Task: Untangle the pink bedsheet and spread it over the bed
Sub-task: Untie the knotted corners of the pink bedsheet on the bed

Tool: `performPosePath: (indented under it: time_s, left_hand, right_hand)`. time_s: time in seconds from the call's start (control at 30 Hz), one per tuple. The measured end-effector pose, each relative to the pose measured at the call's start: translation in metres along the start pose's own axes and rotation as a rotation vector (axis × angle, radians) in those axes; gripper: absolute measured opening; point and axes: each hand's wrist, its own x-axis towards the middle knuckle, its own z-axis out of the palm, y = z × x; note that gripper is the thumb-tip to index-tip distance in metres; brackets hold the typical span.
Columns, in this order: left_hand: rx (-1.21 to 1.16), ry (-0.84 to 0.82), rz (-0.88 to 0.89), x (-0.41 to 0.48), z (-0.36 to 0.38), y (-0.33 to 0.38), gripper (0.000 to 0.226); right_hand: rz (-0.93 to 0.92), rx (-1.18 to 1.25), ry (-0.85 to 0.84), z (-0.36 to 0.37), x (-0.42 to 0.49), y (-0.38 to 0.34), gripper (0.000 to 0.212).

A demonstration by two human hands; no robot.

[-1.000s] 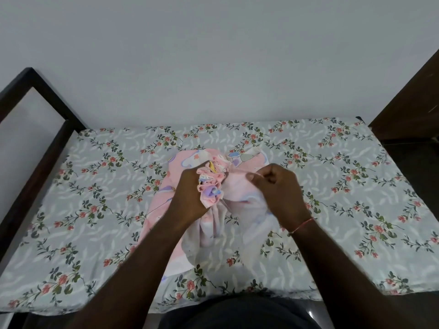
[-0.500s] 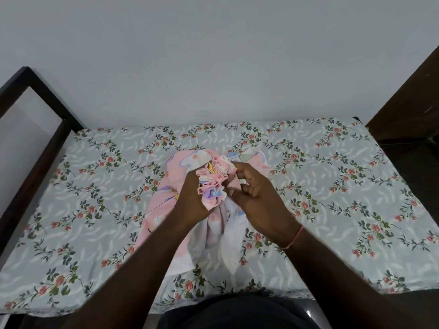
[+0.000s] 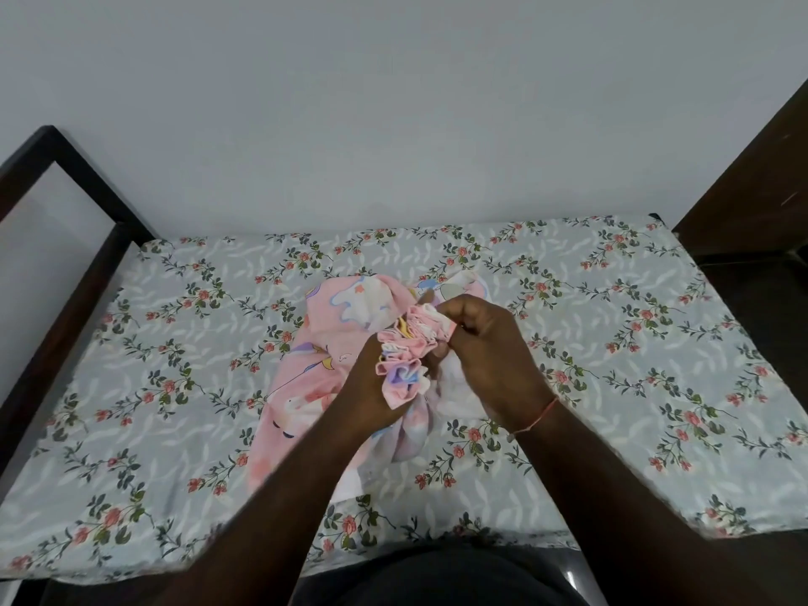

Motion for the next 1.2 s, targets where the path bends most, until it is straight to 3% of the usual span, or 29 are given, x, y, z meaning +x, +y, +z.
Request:
performPosePath:
  time_s: [0.07,0.13,0.3,0.37,0.47,0.6,0.73,0.87,0.97,1.03,1.13,1.2]
  left_hand:
    - [0.043,0.056,0.020,-0.003,-0.002,0.000,0.049]
    - [0.035,0.079,0.030,-0.003,-0.004,0.003,0.039]
    - [0.052,0.276,0.019,0.020,-0.004,0.003,0.016]
    - [0.071,0.350,-0.025,0.021,-0.009,0.000,0.025]
    - [0.060,0.358,-0.083,0.016,-0.014,-0.005,0.024]
    - [0.052,0.272,-0.013,0.005,-0.011,0.000,0.033]
    - [0.115,0.243,0.122,-0.004,-0.005,0.017,0.031]
    - [0.117,0.392,-0.008,0.004,-0.017,-0.003,0.009]
    - [0.019,0.391,-0.129,0.011,-0.029,-0.005,0.015]
    - [0.008,0.338,-0.177,0.010,-0.028,-0.004,0.025]
    - [0.030,0.331,-0.165,0.004,-0.025,0.002,0.047]
    - [-0.052,0.369,-0.176,0.005,-0.025,0.011,0.021]
  right_hand:
    - [-0.086,-0.109,-0.114,-0.001,-0.002,-0.002,0.023]
    - [-0.110,-0.118,-0.186,-0.006,-0.005,-0.004,0.027]
    - [-0.085,-0.013,-0.139,0.000,-0.023,0.005,0.057]
    - [-0.053,-0.099,-0.133,-0.004,-0.024,0.013,0.046]
    - [0.080,-0.149,-0.037,-0.016,-0.018,0.017,0.009]
    - [0.136,0.178,0.166,-0.017,-0.003,0.007,0.010]
    - [0.003,0.079,-0.052,0.000,0.002,-0.012,0.014]
    - [-0.029,0.173,-0.173,-0.004,0.002,-0.011,0.026]
    - [0.000,0.031,-0.140,0.004,0.001,0.007,0.030]
    - [-0.019,-0.088,-0.089,0.018,0.001,0.018,0.019]
    - [-0.139,-0.131,0.121,0.031,0.004,0.019,0.014]
    - [-0.215,-0.110,0.245,0.032,0.006,0.014,0.019]
